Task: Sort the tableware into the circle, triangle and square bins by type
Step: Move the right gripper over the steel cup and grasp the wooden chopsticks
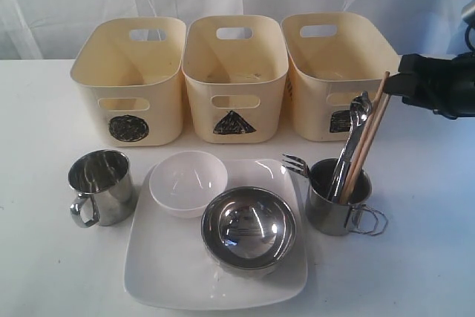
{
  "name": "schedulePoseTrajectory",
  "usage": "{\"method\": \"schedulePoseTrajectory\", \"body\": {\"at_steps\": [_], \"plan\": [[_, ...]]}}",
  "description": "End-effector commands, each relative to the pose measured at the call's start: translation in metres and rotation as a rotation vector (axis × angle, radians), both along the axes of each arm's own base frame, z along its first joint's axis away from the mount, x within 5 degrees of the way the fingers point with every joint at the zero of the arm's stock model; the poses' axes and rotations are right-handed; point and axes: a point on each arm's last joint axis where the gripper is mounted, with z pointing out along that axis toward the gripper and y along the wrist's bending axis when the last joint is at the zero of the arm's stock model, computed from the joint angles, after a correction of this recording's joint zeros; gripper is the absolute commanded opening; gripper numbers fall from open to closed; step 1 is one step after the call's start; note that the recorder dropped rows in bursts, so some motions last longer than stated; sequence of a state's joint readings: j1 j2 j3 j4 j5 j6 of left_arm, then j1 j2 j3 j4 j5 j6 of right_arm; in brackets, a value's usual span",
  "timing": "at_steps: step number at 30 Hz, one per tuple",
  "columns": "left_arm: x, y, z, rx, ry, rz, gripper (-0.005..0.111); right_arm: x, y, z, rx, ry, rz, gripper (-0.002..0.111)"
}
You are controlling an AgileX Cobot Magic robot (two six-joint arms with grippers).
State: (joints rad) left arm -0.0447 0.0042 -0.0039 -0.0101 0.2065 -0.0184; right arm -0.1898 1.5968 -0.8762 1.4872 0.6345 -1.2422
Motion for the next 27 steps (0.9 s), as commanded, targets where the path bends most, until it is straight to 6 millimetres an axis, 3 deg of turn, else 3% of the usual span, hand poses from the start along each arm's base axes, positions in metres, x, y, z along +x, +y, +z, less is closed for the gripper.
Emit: {"method": "schedulePoseTrajectory", "body": {"at_steps": [1,6,27], "plan": [[0.0,0.0,-0.0008,-0.007,-0.004,0.003,0.0,0.002,-0.0016,0.0041,0.011,-0.025,0.0,0.04],[0.0,0.0,-0.0008,-0.007,-0.004,0.003,0.0,0.0021,-0.0014,0.0043,0.007,-0.032,0.006,0.035],[0.0,0.0,-0.0008,-0.007,-0.004,0.003,0.0,0.0035,0.0012,0.0057,-0.001,-0.057,0.012,0.031]]}}
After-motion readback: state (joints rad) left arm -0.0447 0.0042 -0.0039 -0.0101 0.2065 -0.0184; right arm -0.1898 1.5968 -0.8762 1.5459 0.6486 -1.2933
